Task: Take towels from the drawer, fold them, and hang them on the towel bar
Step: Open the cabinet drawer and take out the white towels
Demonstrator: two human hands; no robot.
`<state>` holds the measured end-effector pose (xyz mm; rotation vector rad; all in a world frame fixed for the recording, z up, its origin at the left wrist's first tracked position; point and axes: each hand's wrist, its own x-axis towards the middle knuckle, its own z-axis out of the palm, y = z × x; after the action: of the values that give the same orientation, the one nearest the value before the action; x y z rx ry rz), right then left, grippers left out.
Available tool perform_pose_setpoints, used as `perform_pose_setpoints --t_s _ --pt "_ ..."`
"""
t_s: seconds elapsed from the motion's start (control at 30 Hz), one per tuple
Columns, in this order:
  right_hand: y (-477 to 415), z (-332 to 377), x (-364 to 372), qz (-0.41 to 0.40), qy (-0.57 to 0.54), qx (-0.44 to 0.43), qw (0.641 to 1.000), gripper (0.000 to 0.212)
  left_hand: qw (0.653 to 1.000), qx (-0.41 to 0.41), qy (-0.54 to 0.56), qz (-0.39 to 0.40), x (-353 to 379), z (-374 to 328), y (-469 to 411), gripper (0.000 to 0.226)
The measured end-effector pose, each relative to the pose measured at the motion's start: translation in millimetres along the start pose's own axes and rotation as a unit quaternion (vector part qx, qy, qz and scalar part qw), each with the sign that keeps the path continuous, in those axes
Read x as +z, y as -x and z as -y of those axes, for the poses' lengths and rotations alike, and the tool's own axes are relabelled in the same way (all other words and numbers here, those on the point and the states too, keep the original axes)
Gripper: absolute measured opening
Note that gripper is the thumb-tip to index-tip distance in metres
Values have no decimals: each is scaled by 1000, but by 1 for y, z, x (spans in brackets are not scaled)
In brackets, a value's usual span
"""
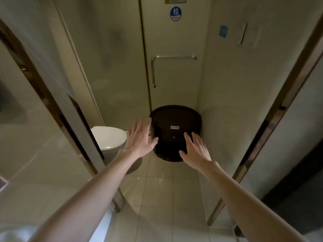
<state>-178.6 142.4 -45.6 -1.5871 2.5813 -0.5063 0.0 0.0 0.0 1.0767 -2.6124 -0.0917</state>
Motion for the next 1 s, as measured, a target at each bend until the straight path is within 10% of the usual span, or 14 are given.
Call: perform_pose_setpoints --t_s 1.0 --pt "-283 -31 83 84 64 62 992 76 997 -2 61 52 123 85 -279 78"
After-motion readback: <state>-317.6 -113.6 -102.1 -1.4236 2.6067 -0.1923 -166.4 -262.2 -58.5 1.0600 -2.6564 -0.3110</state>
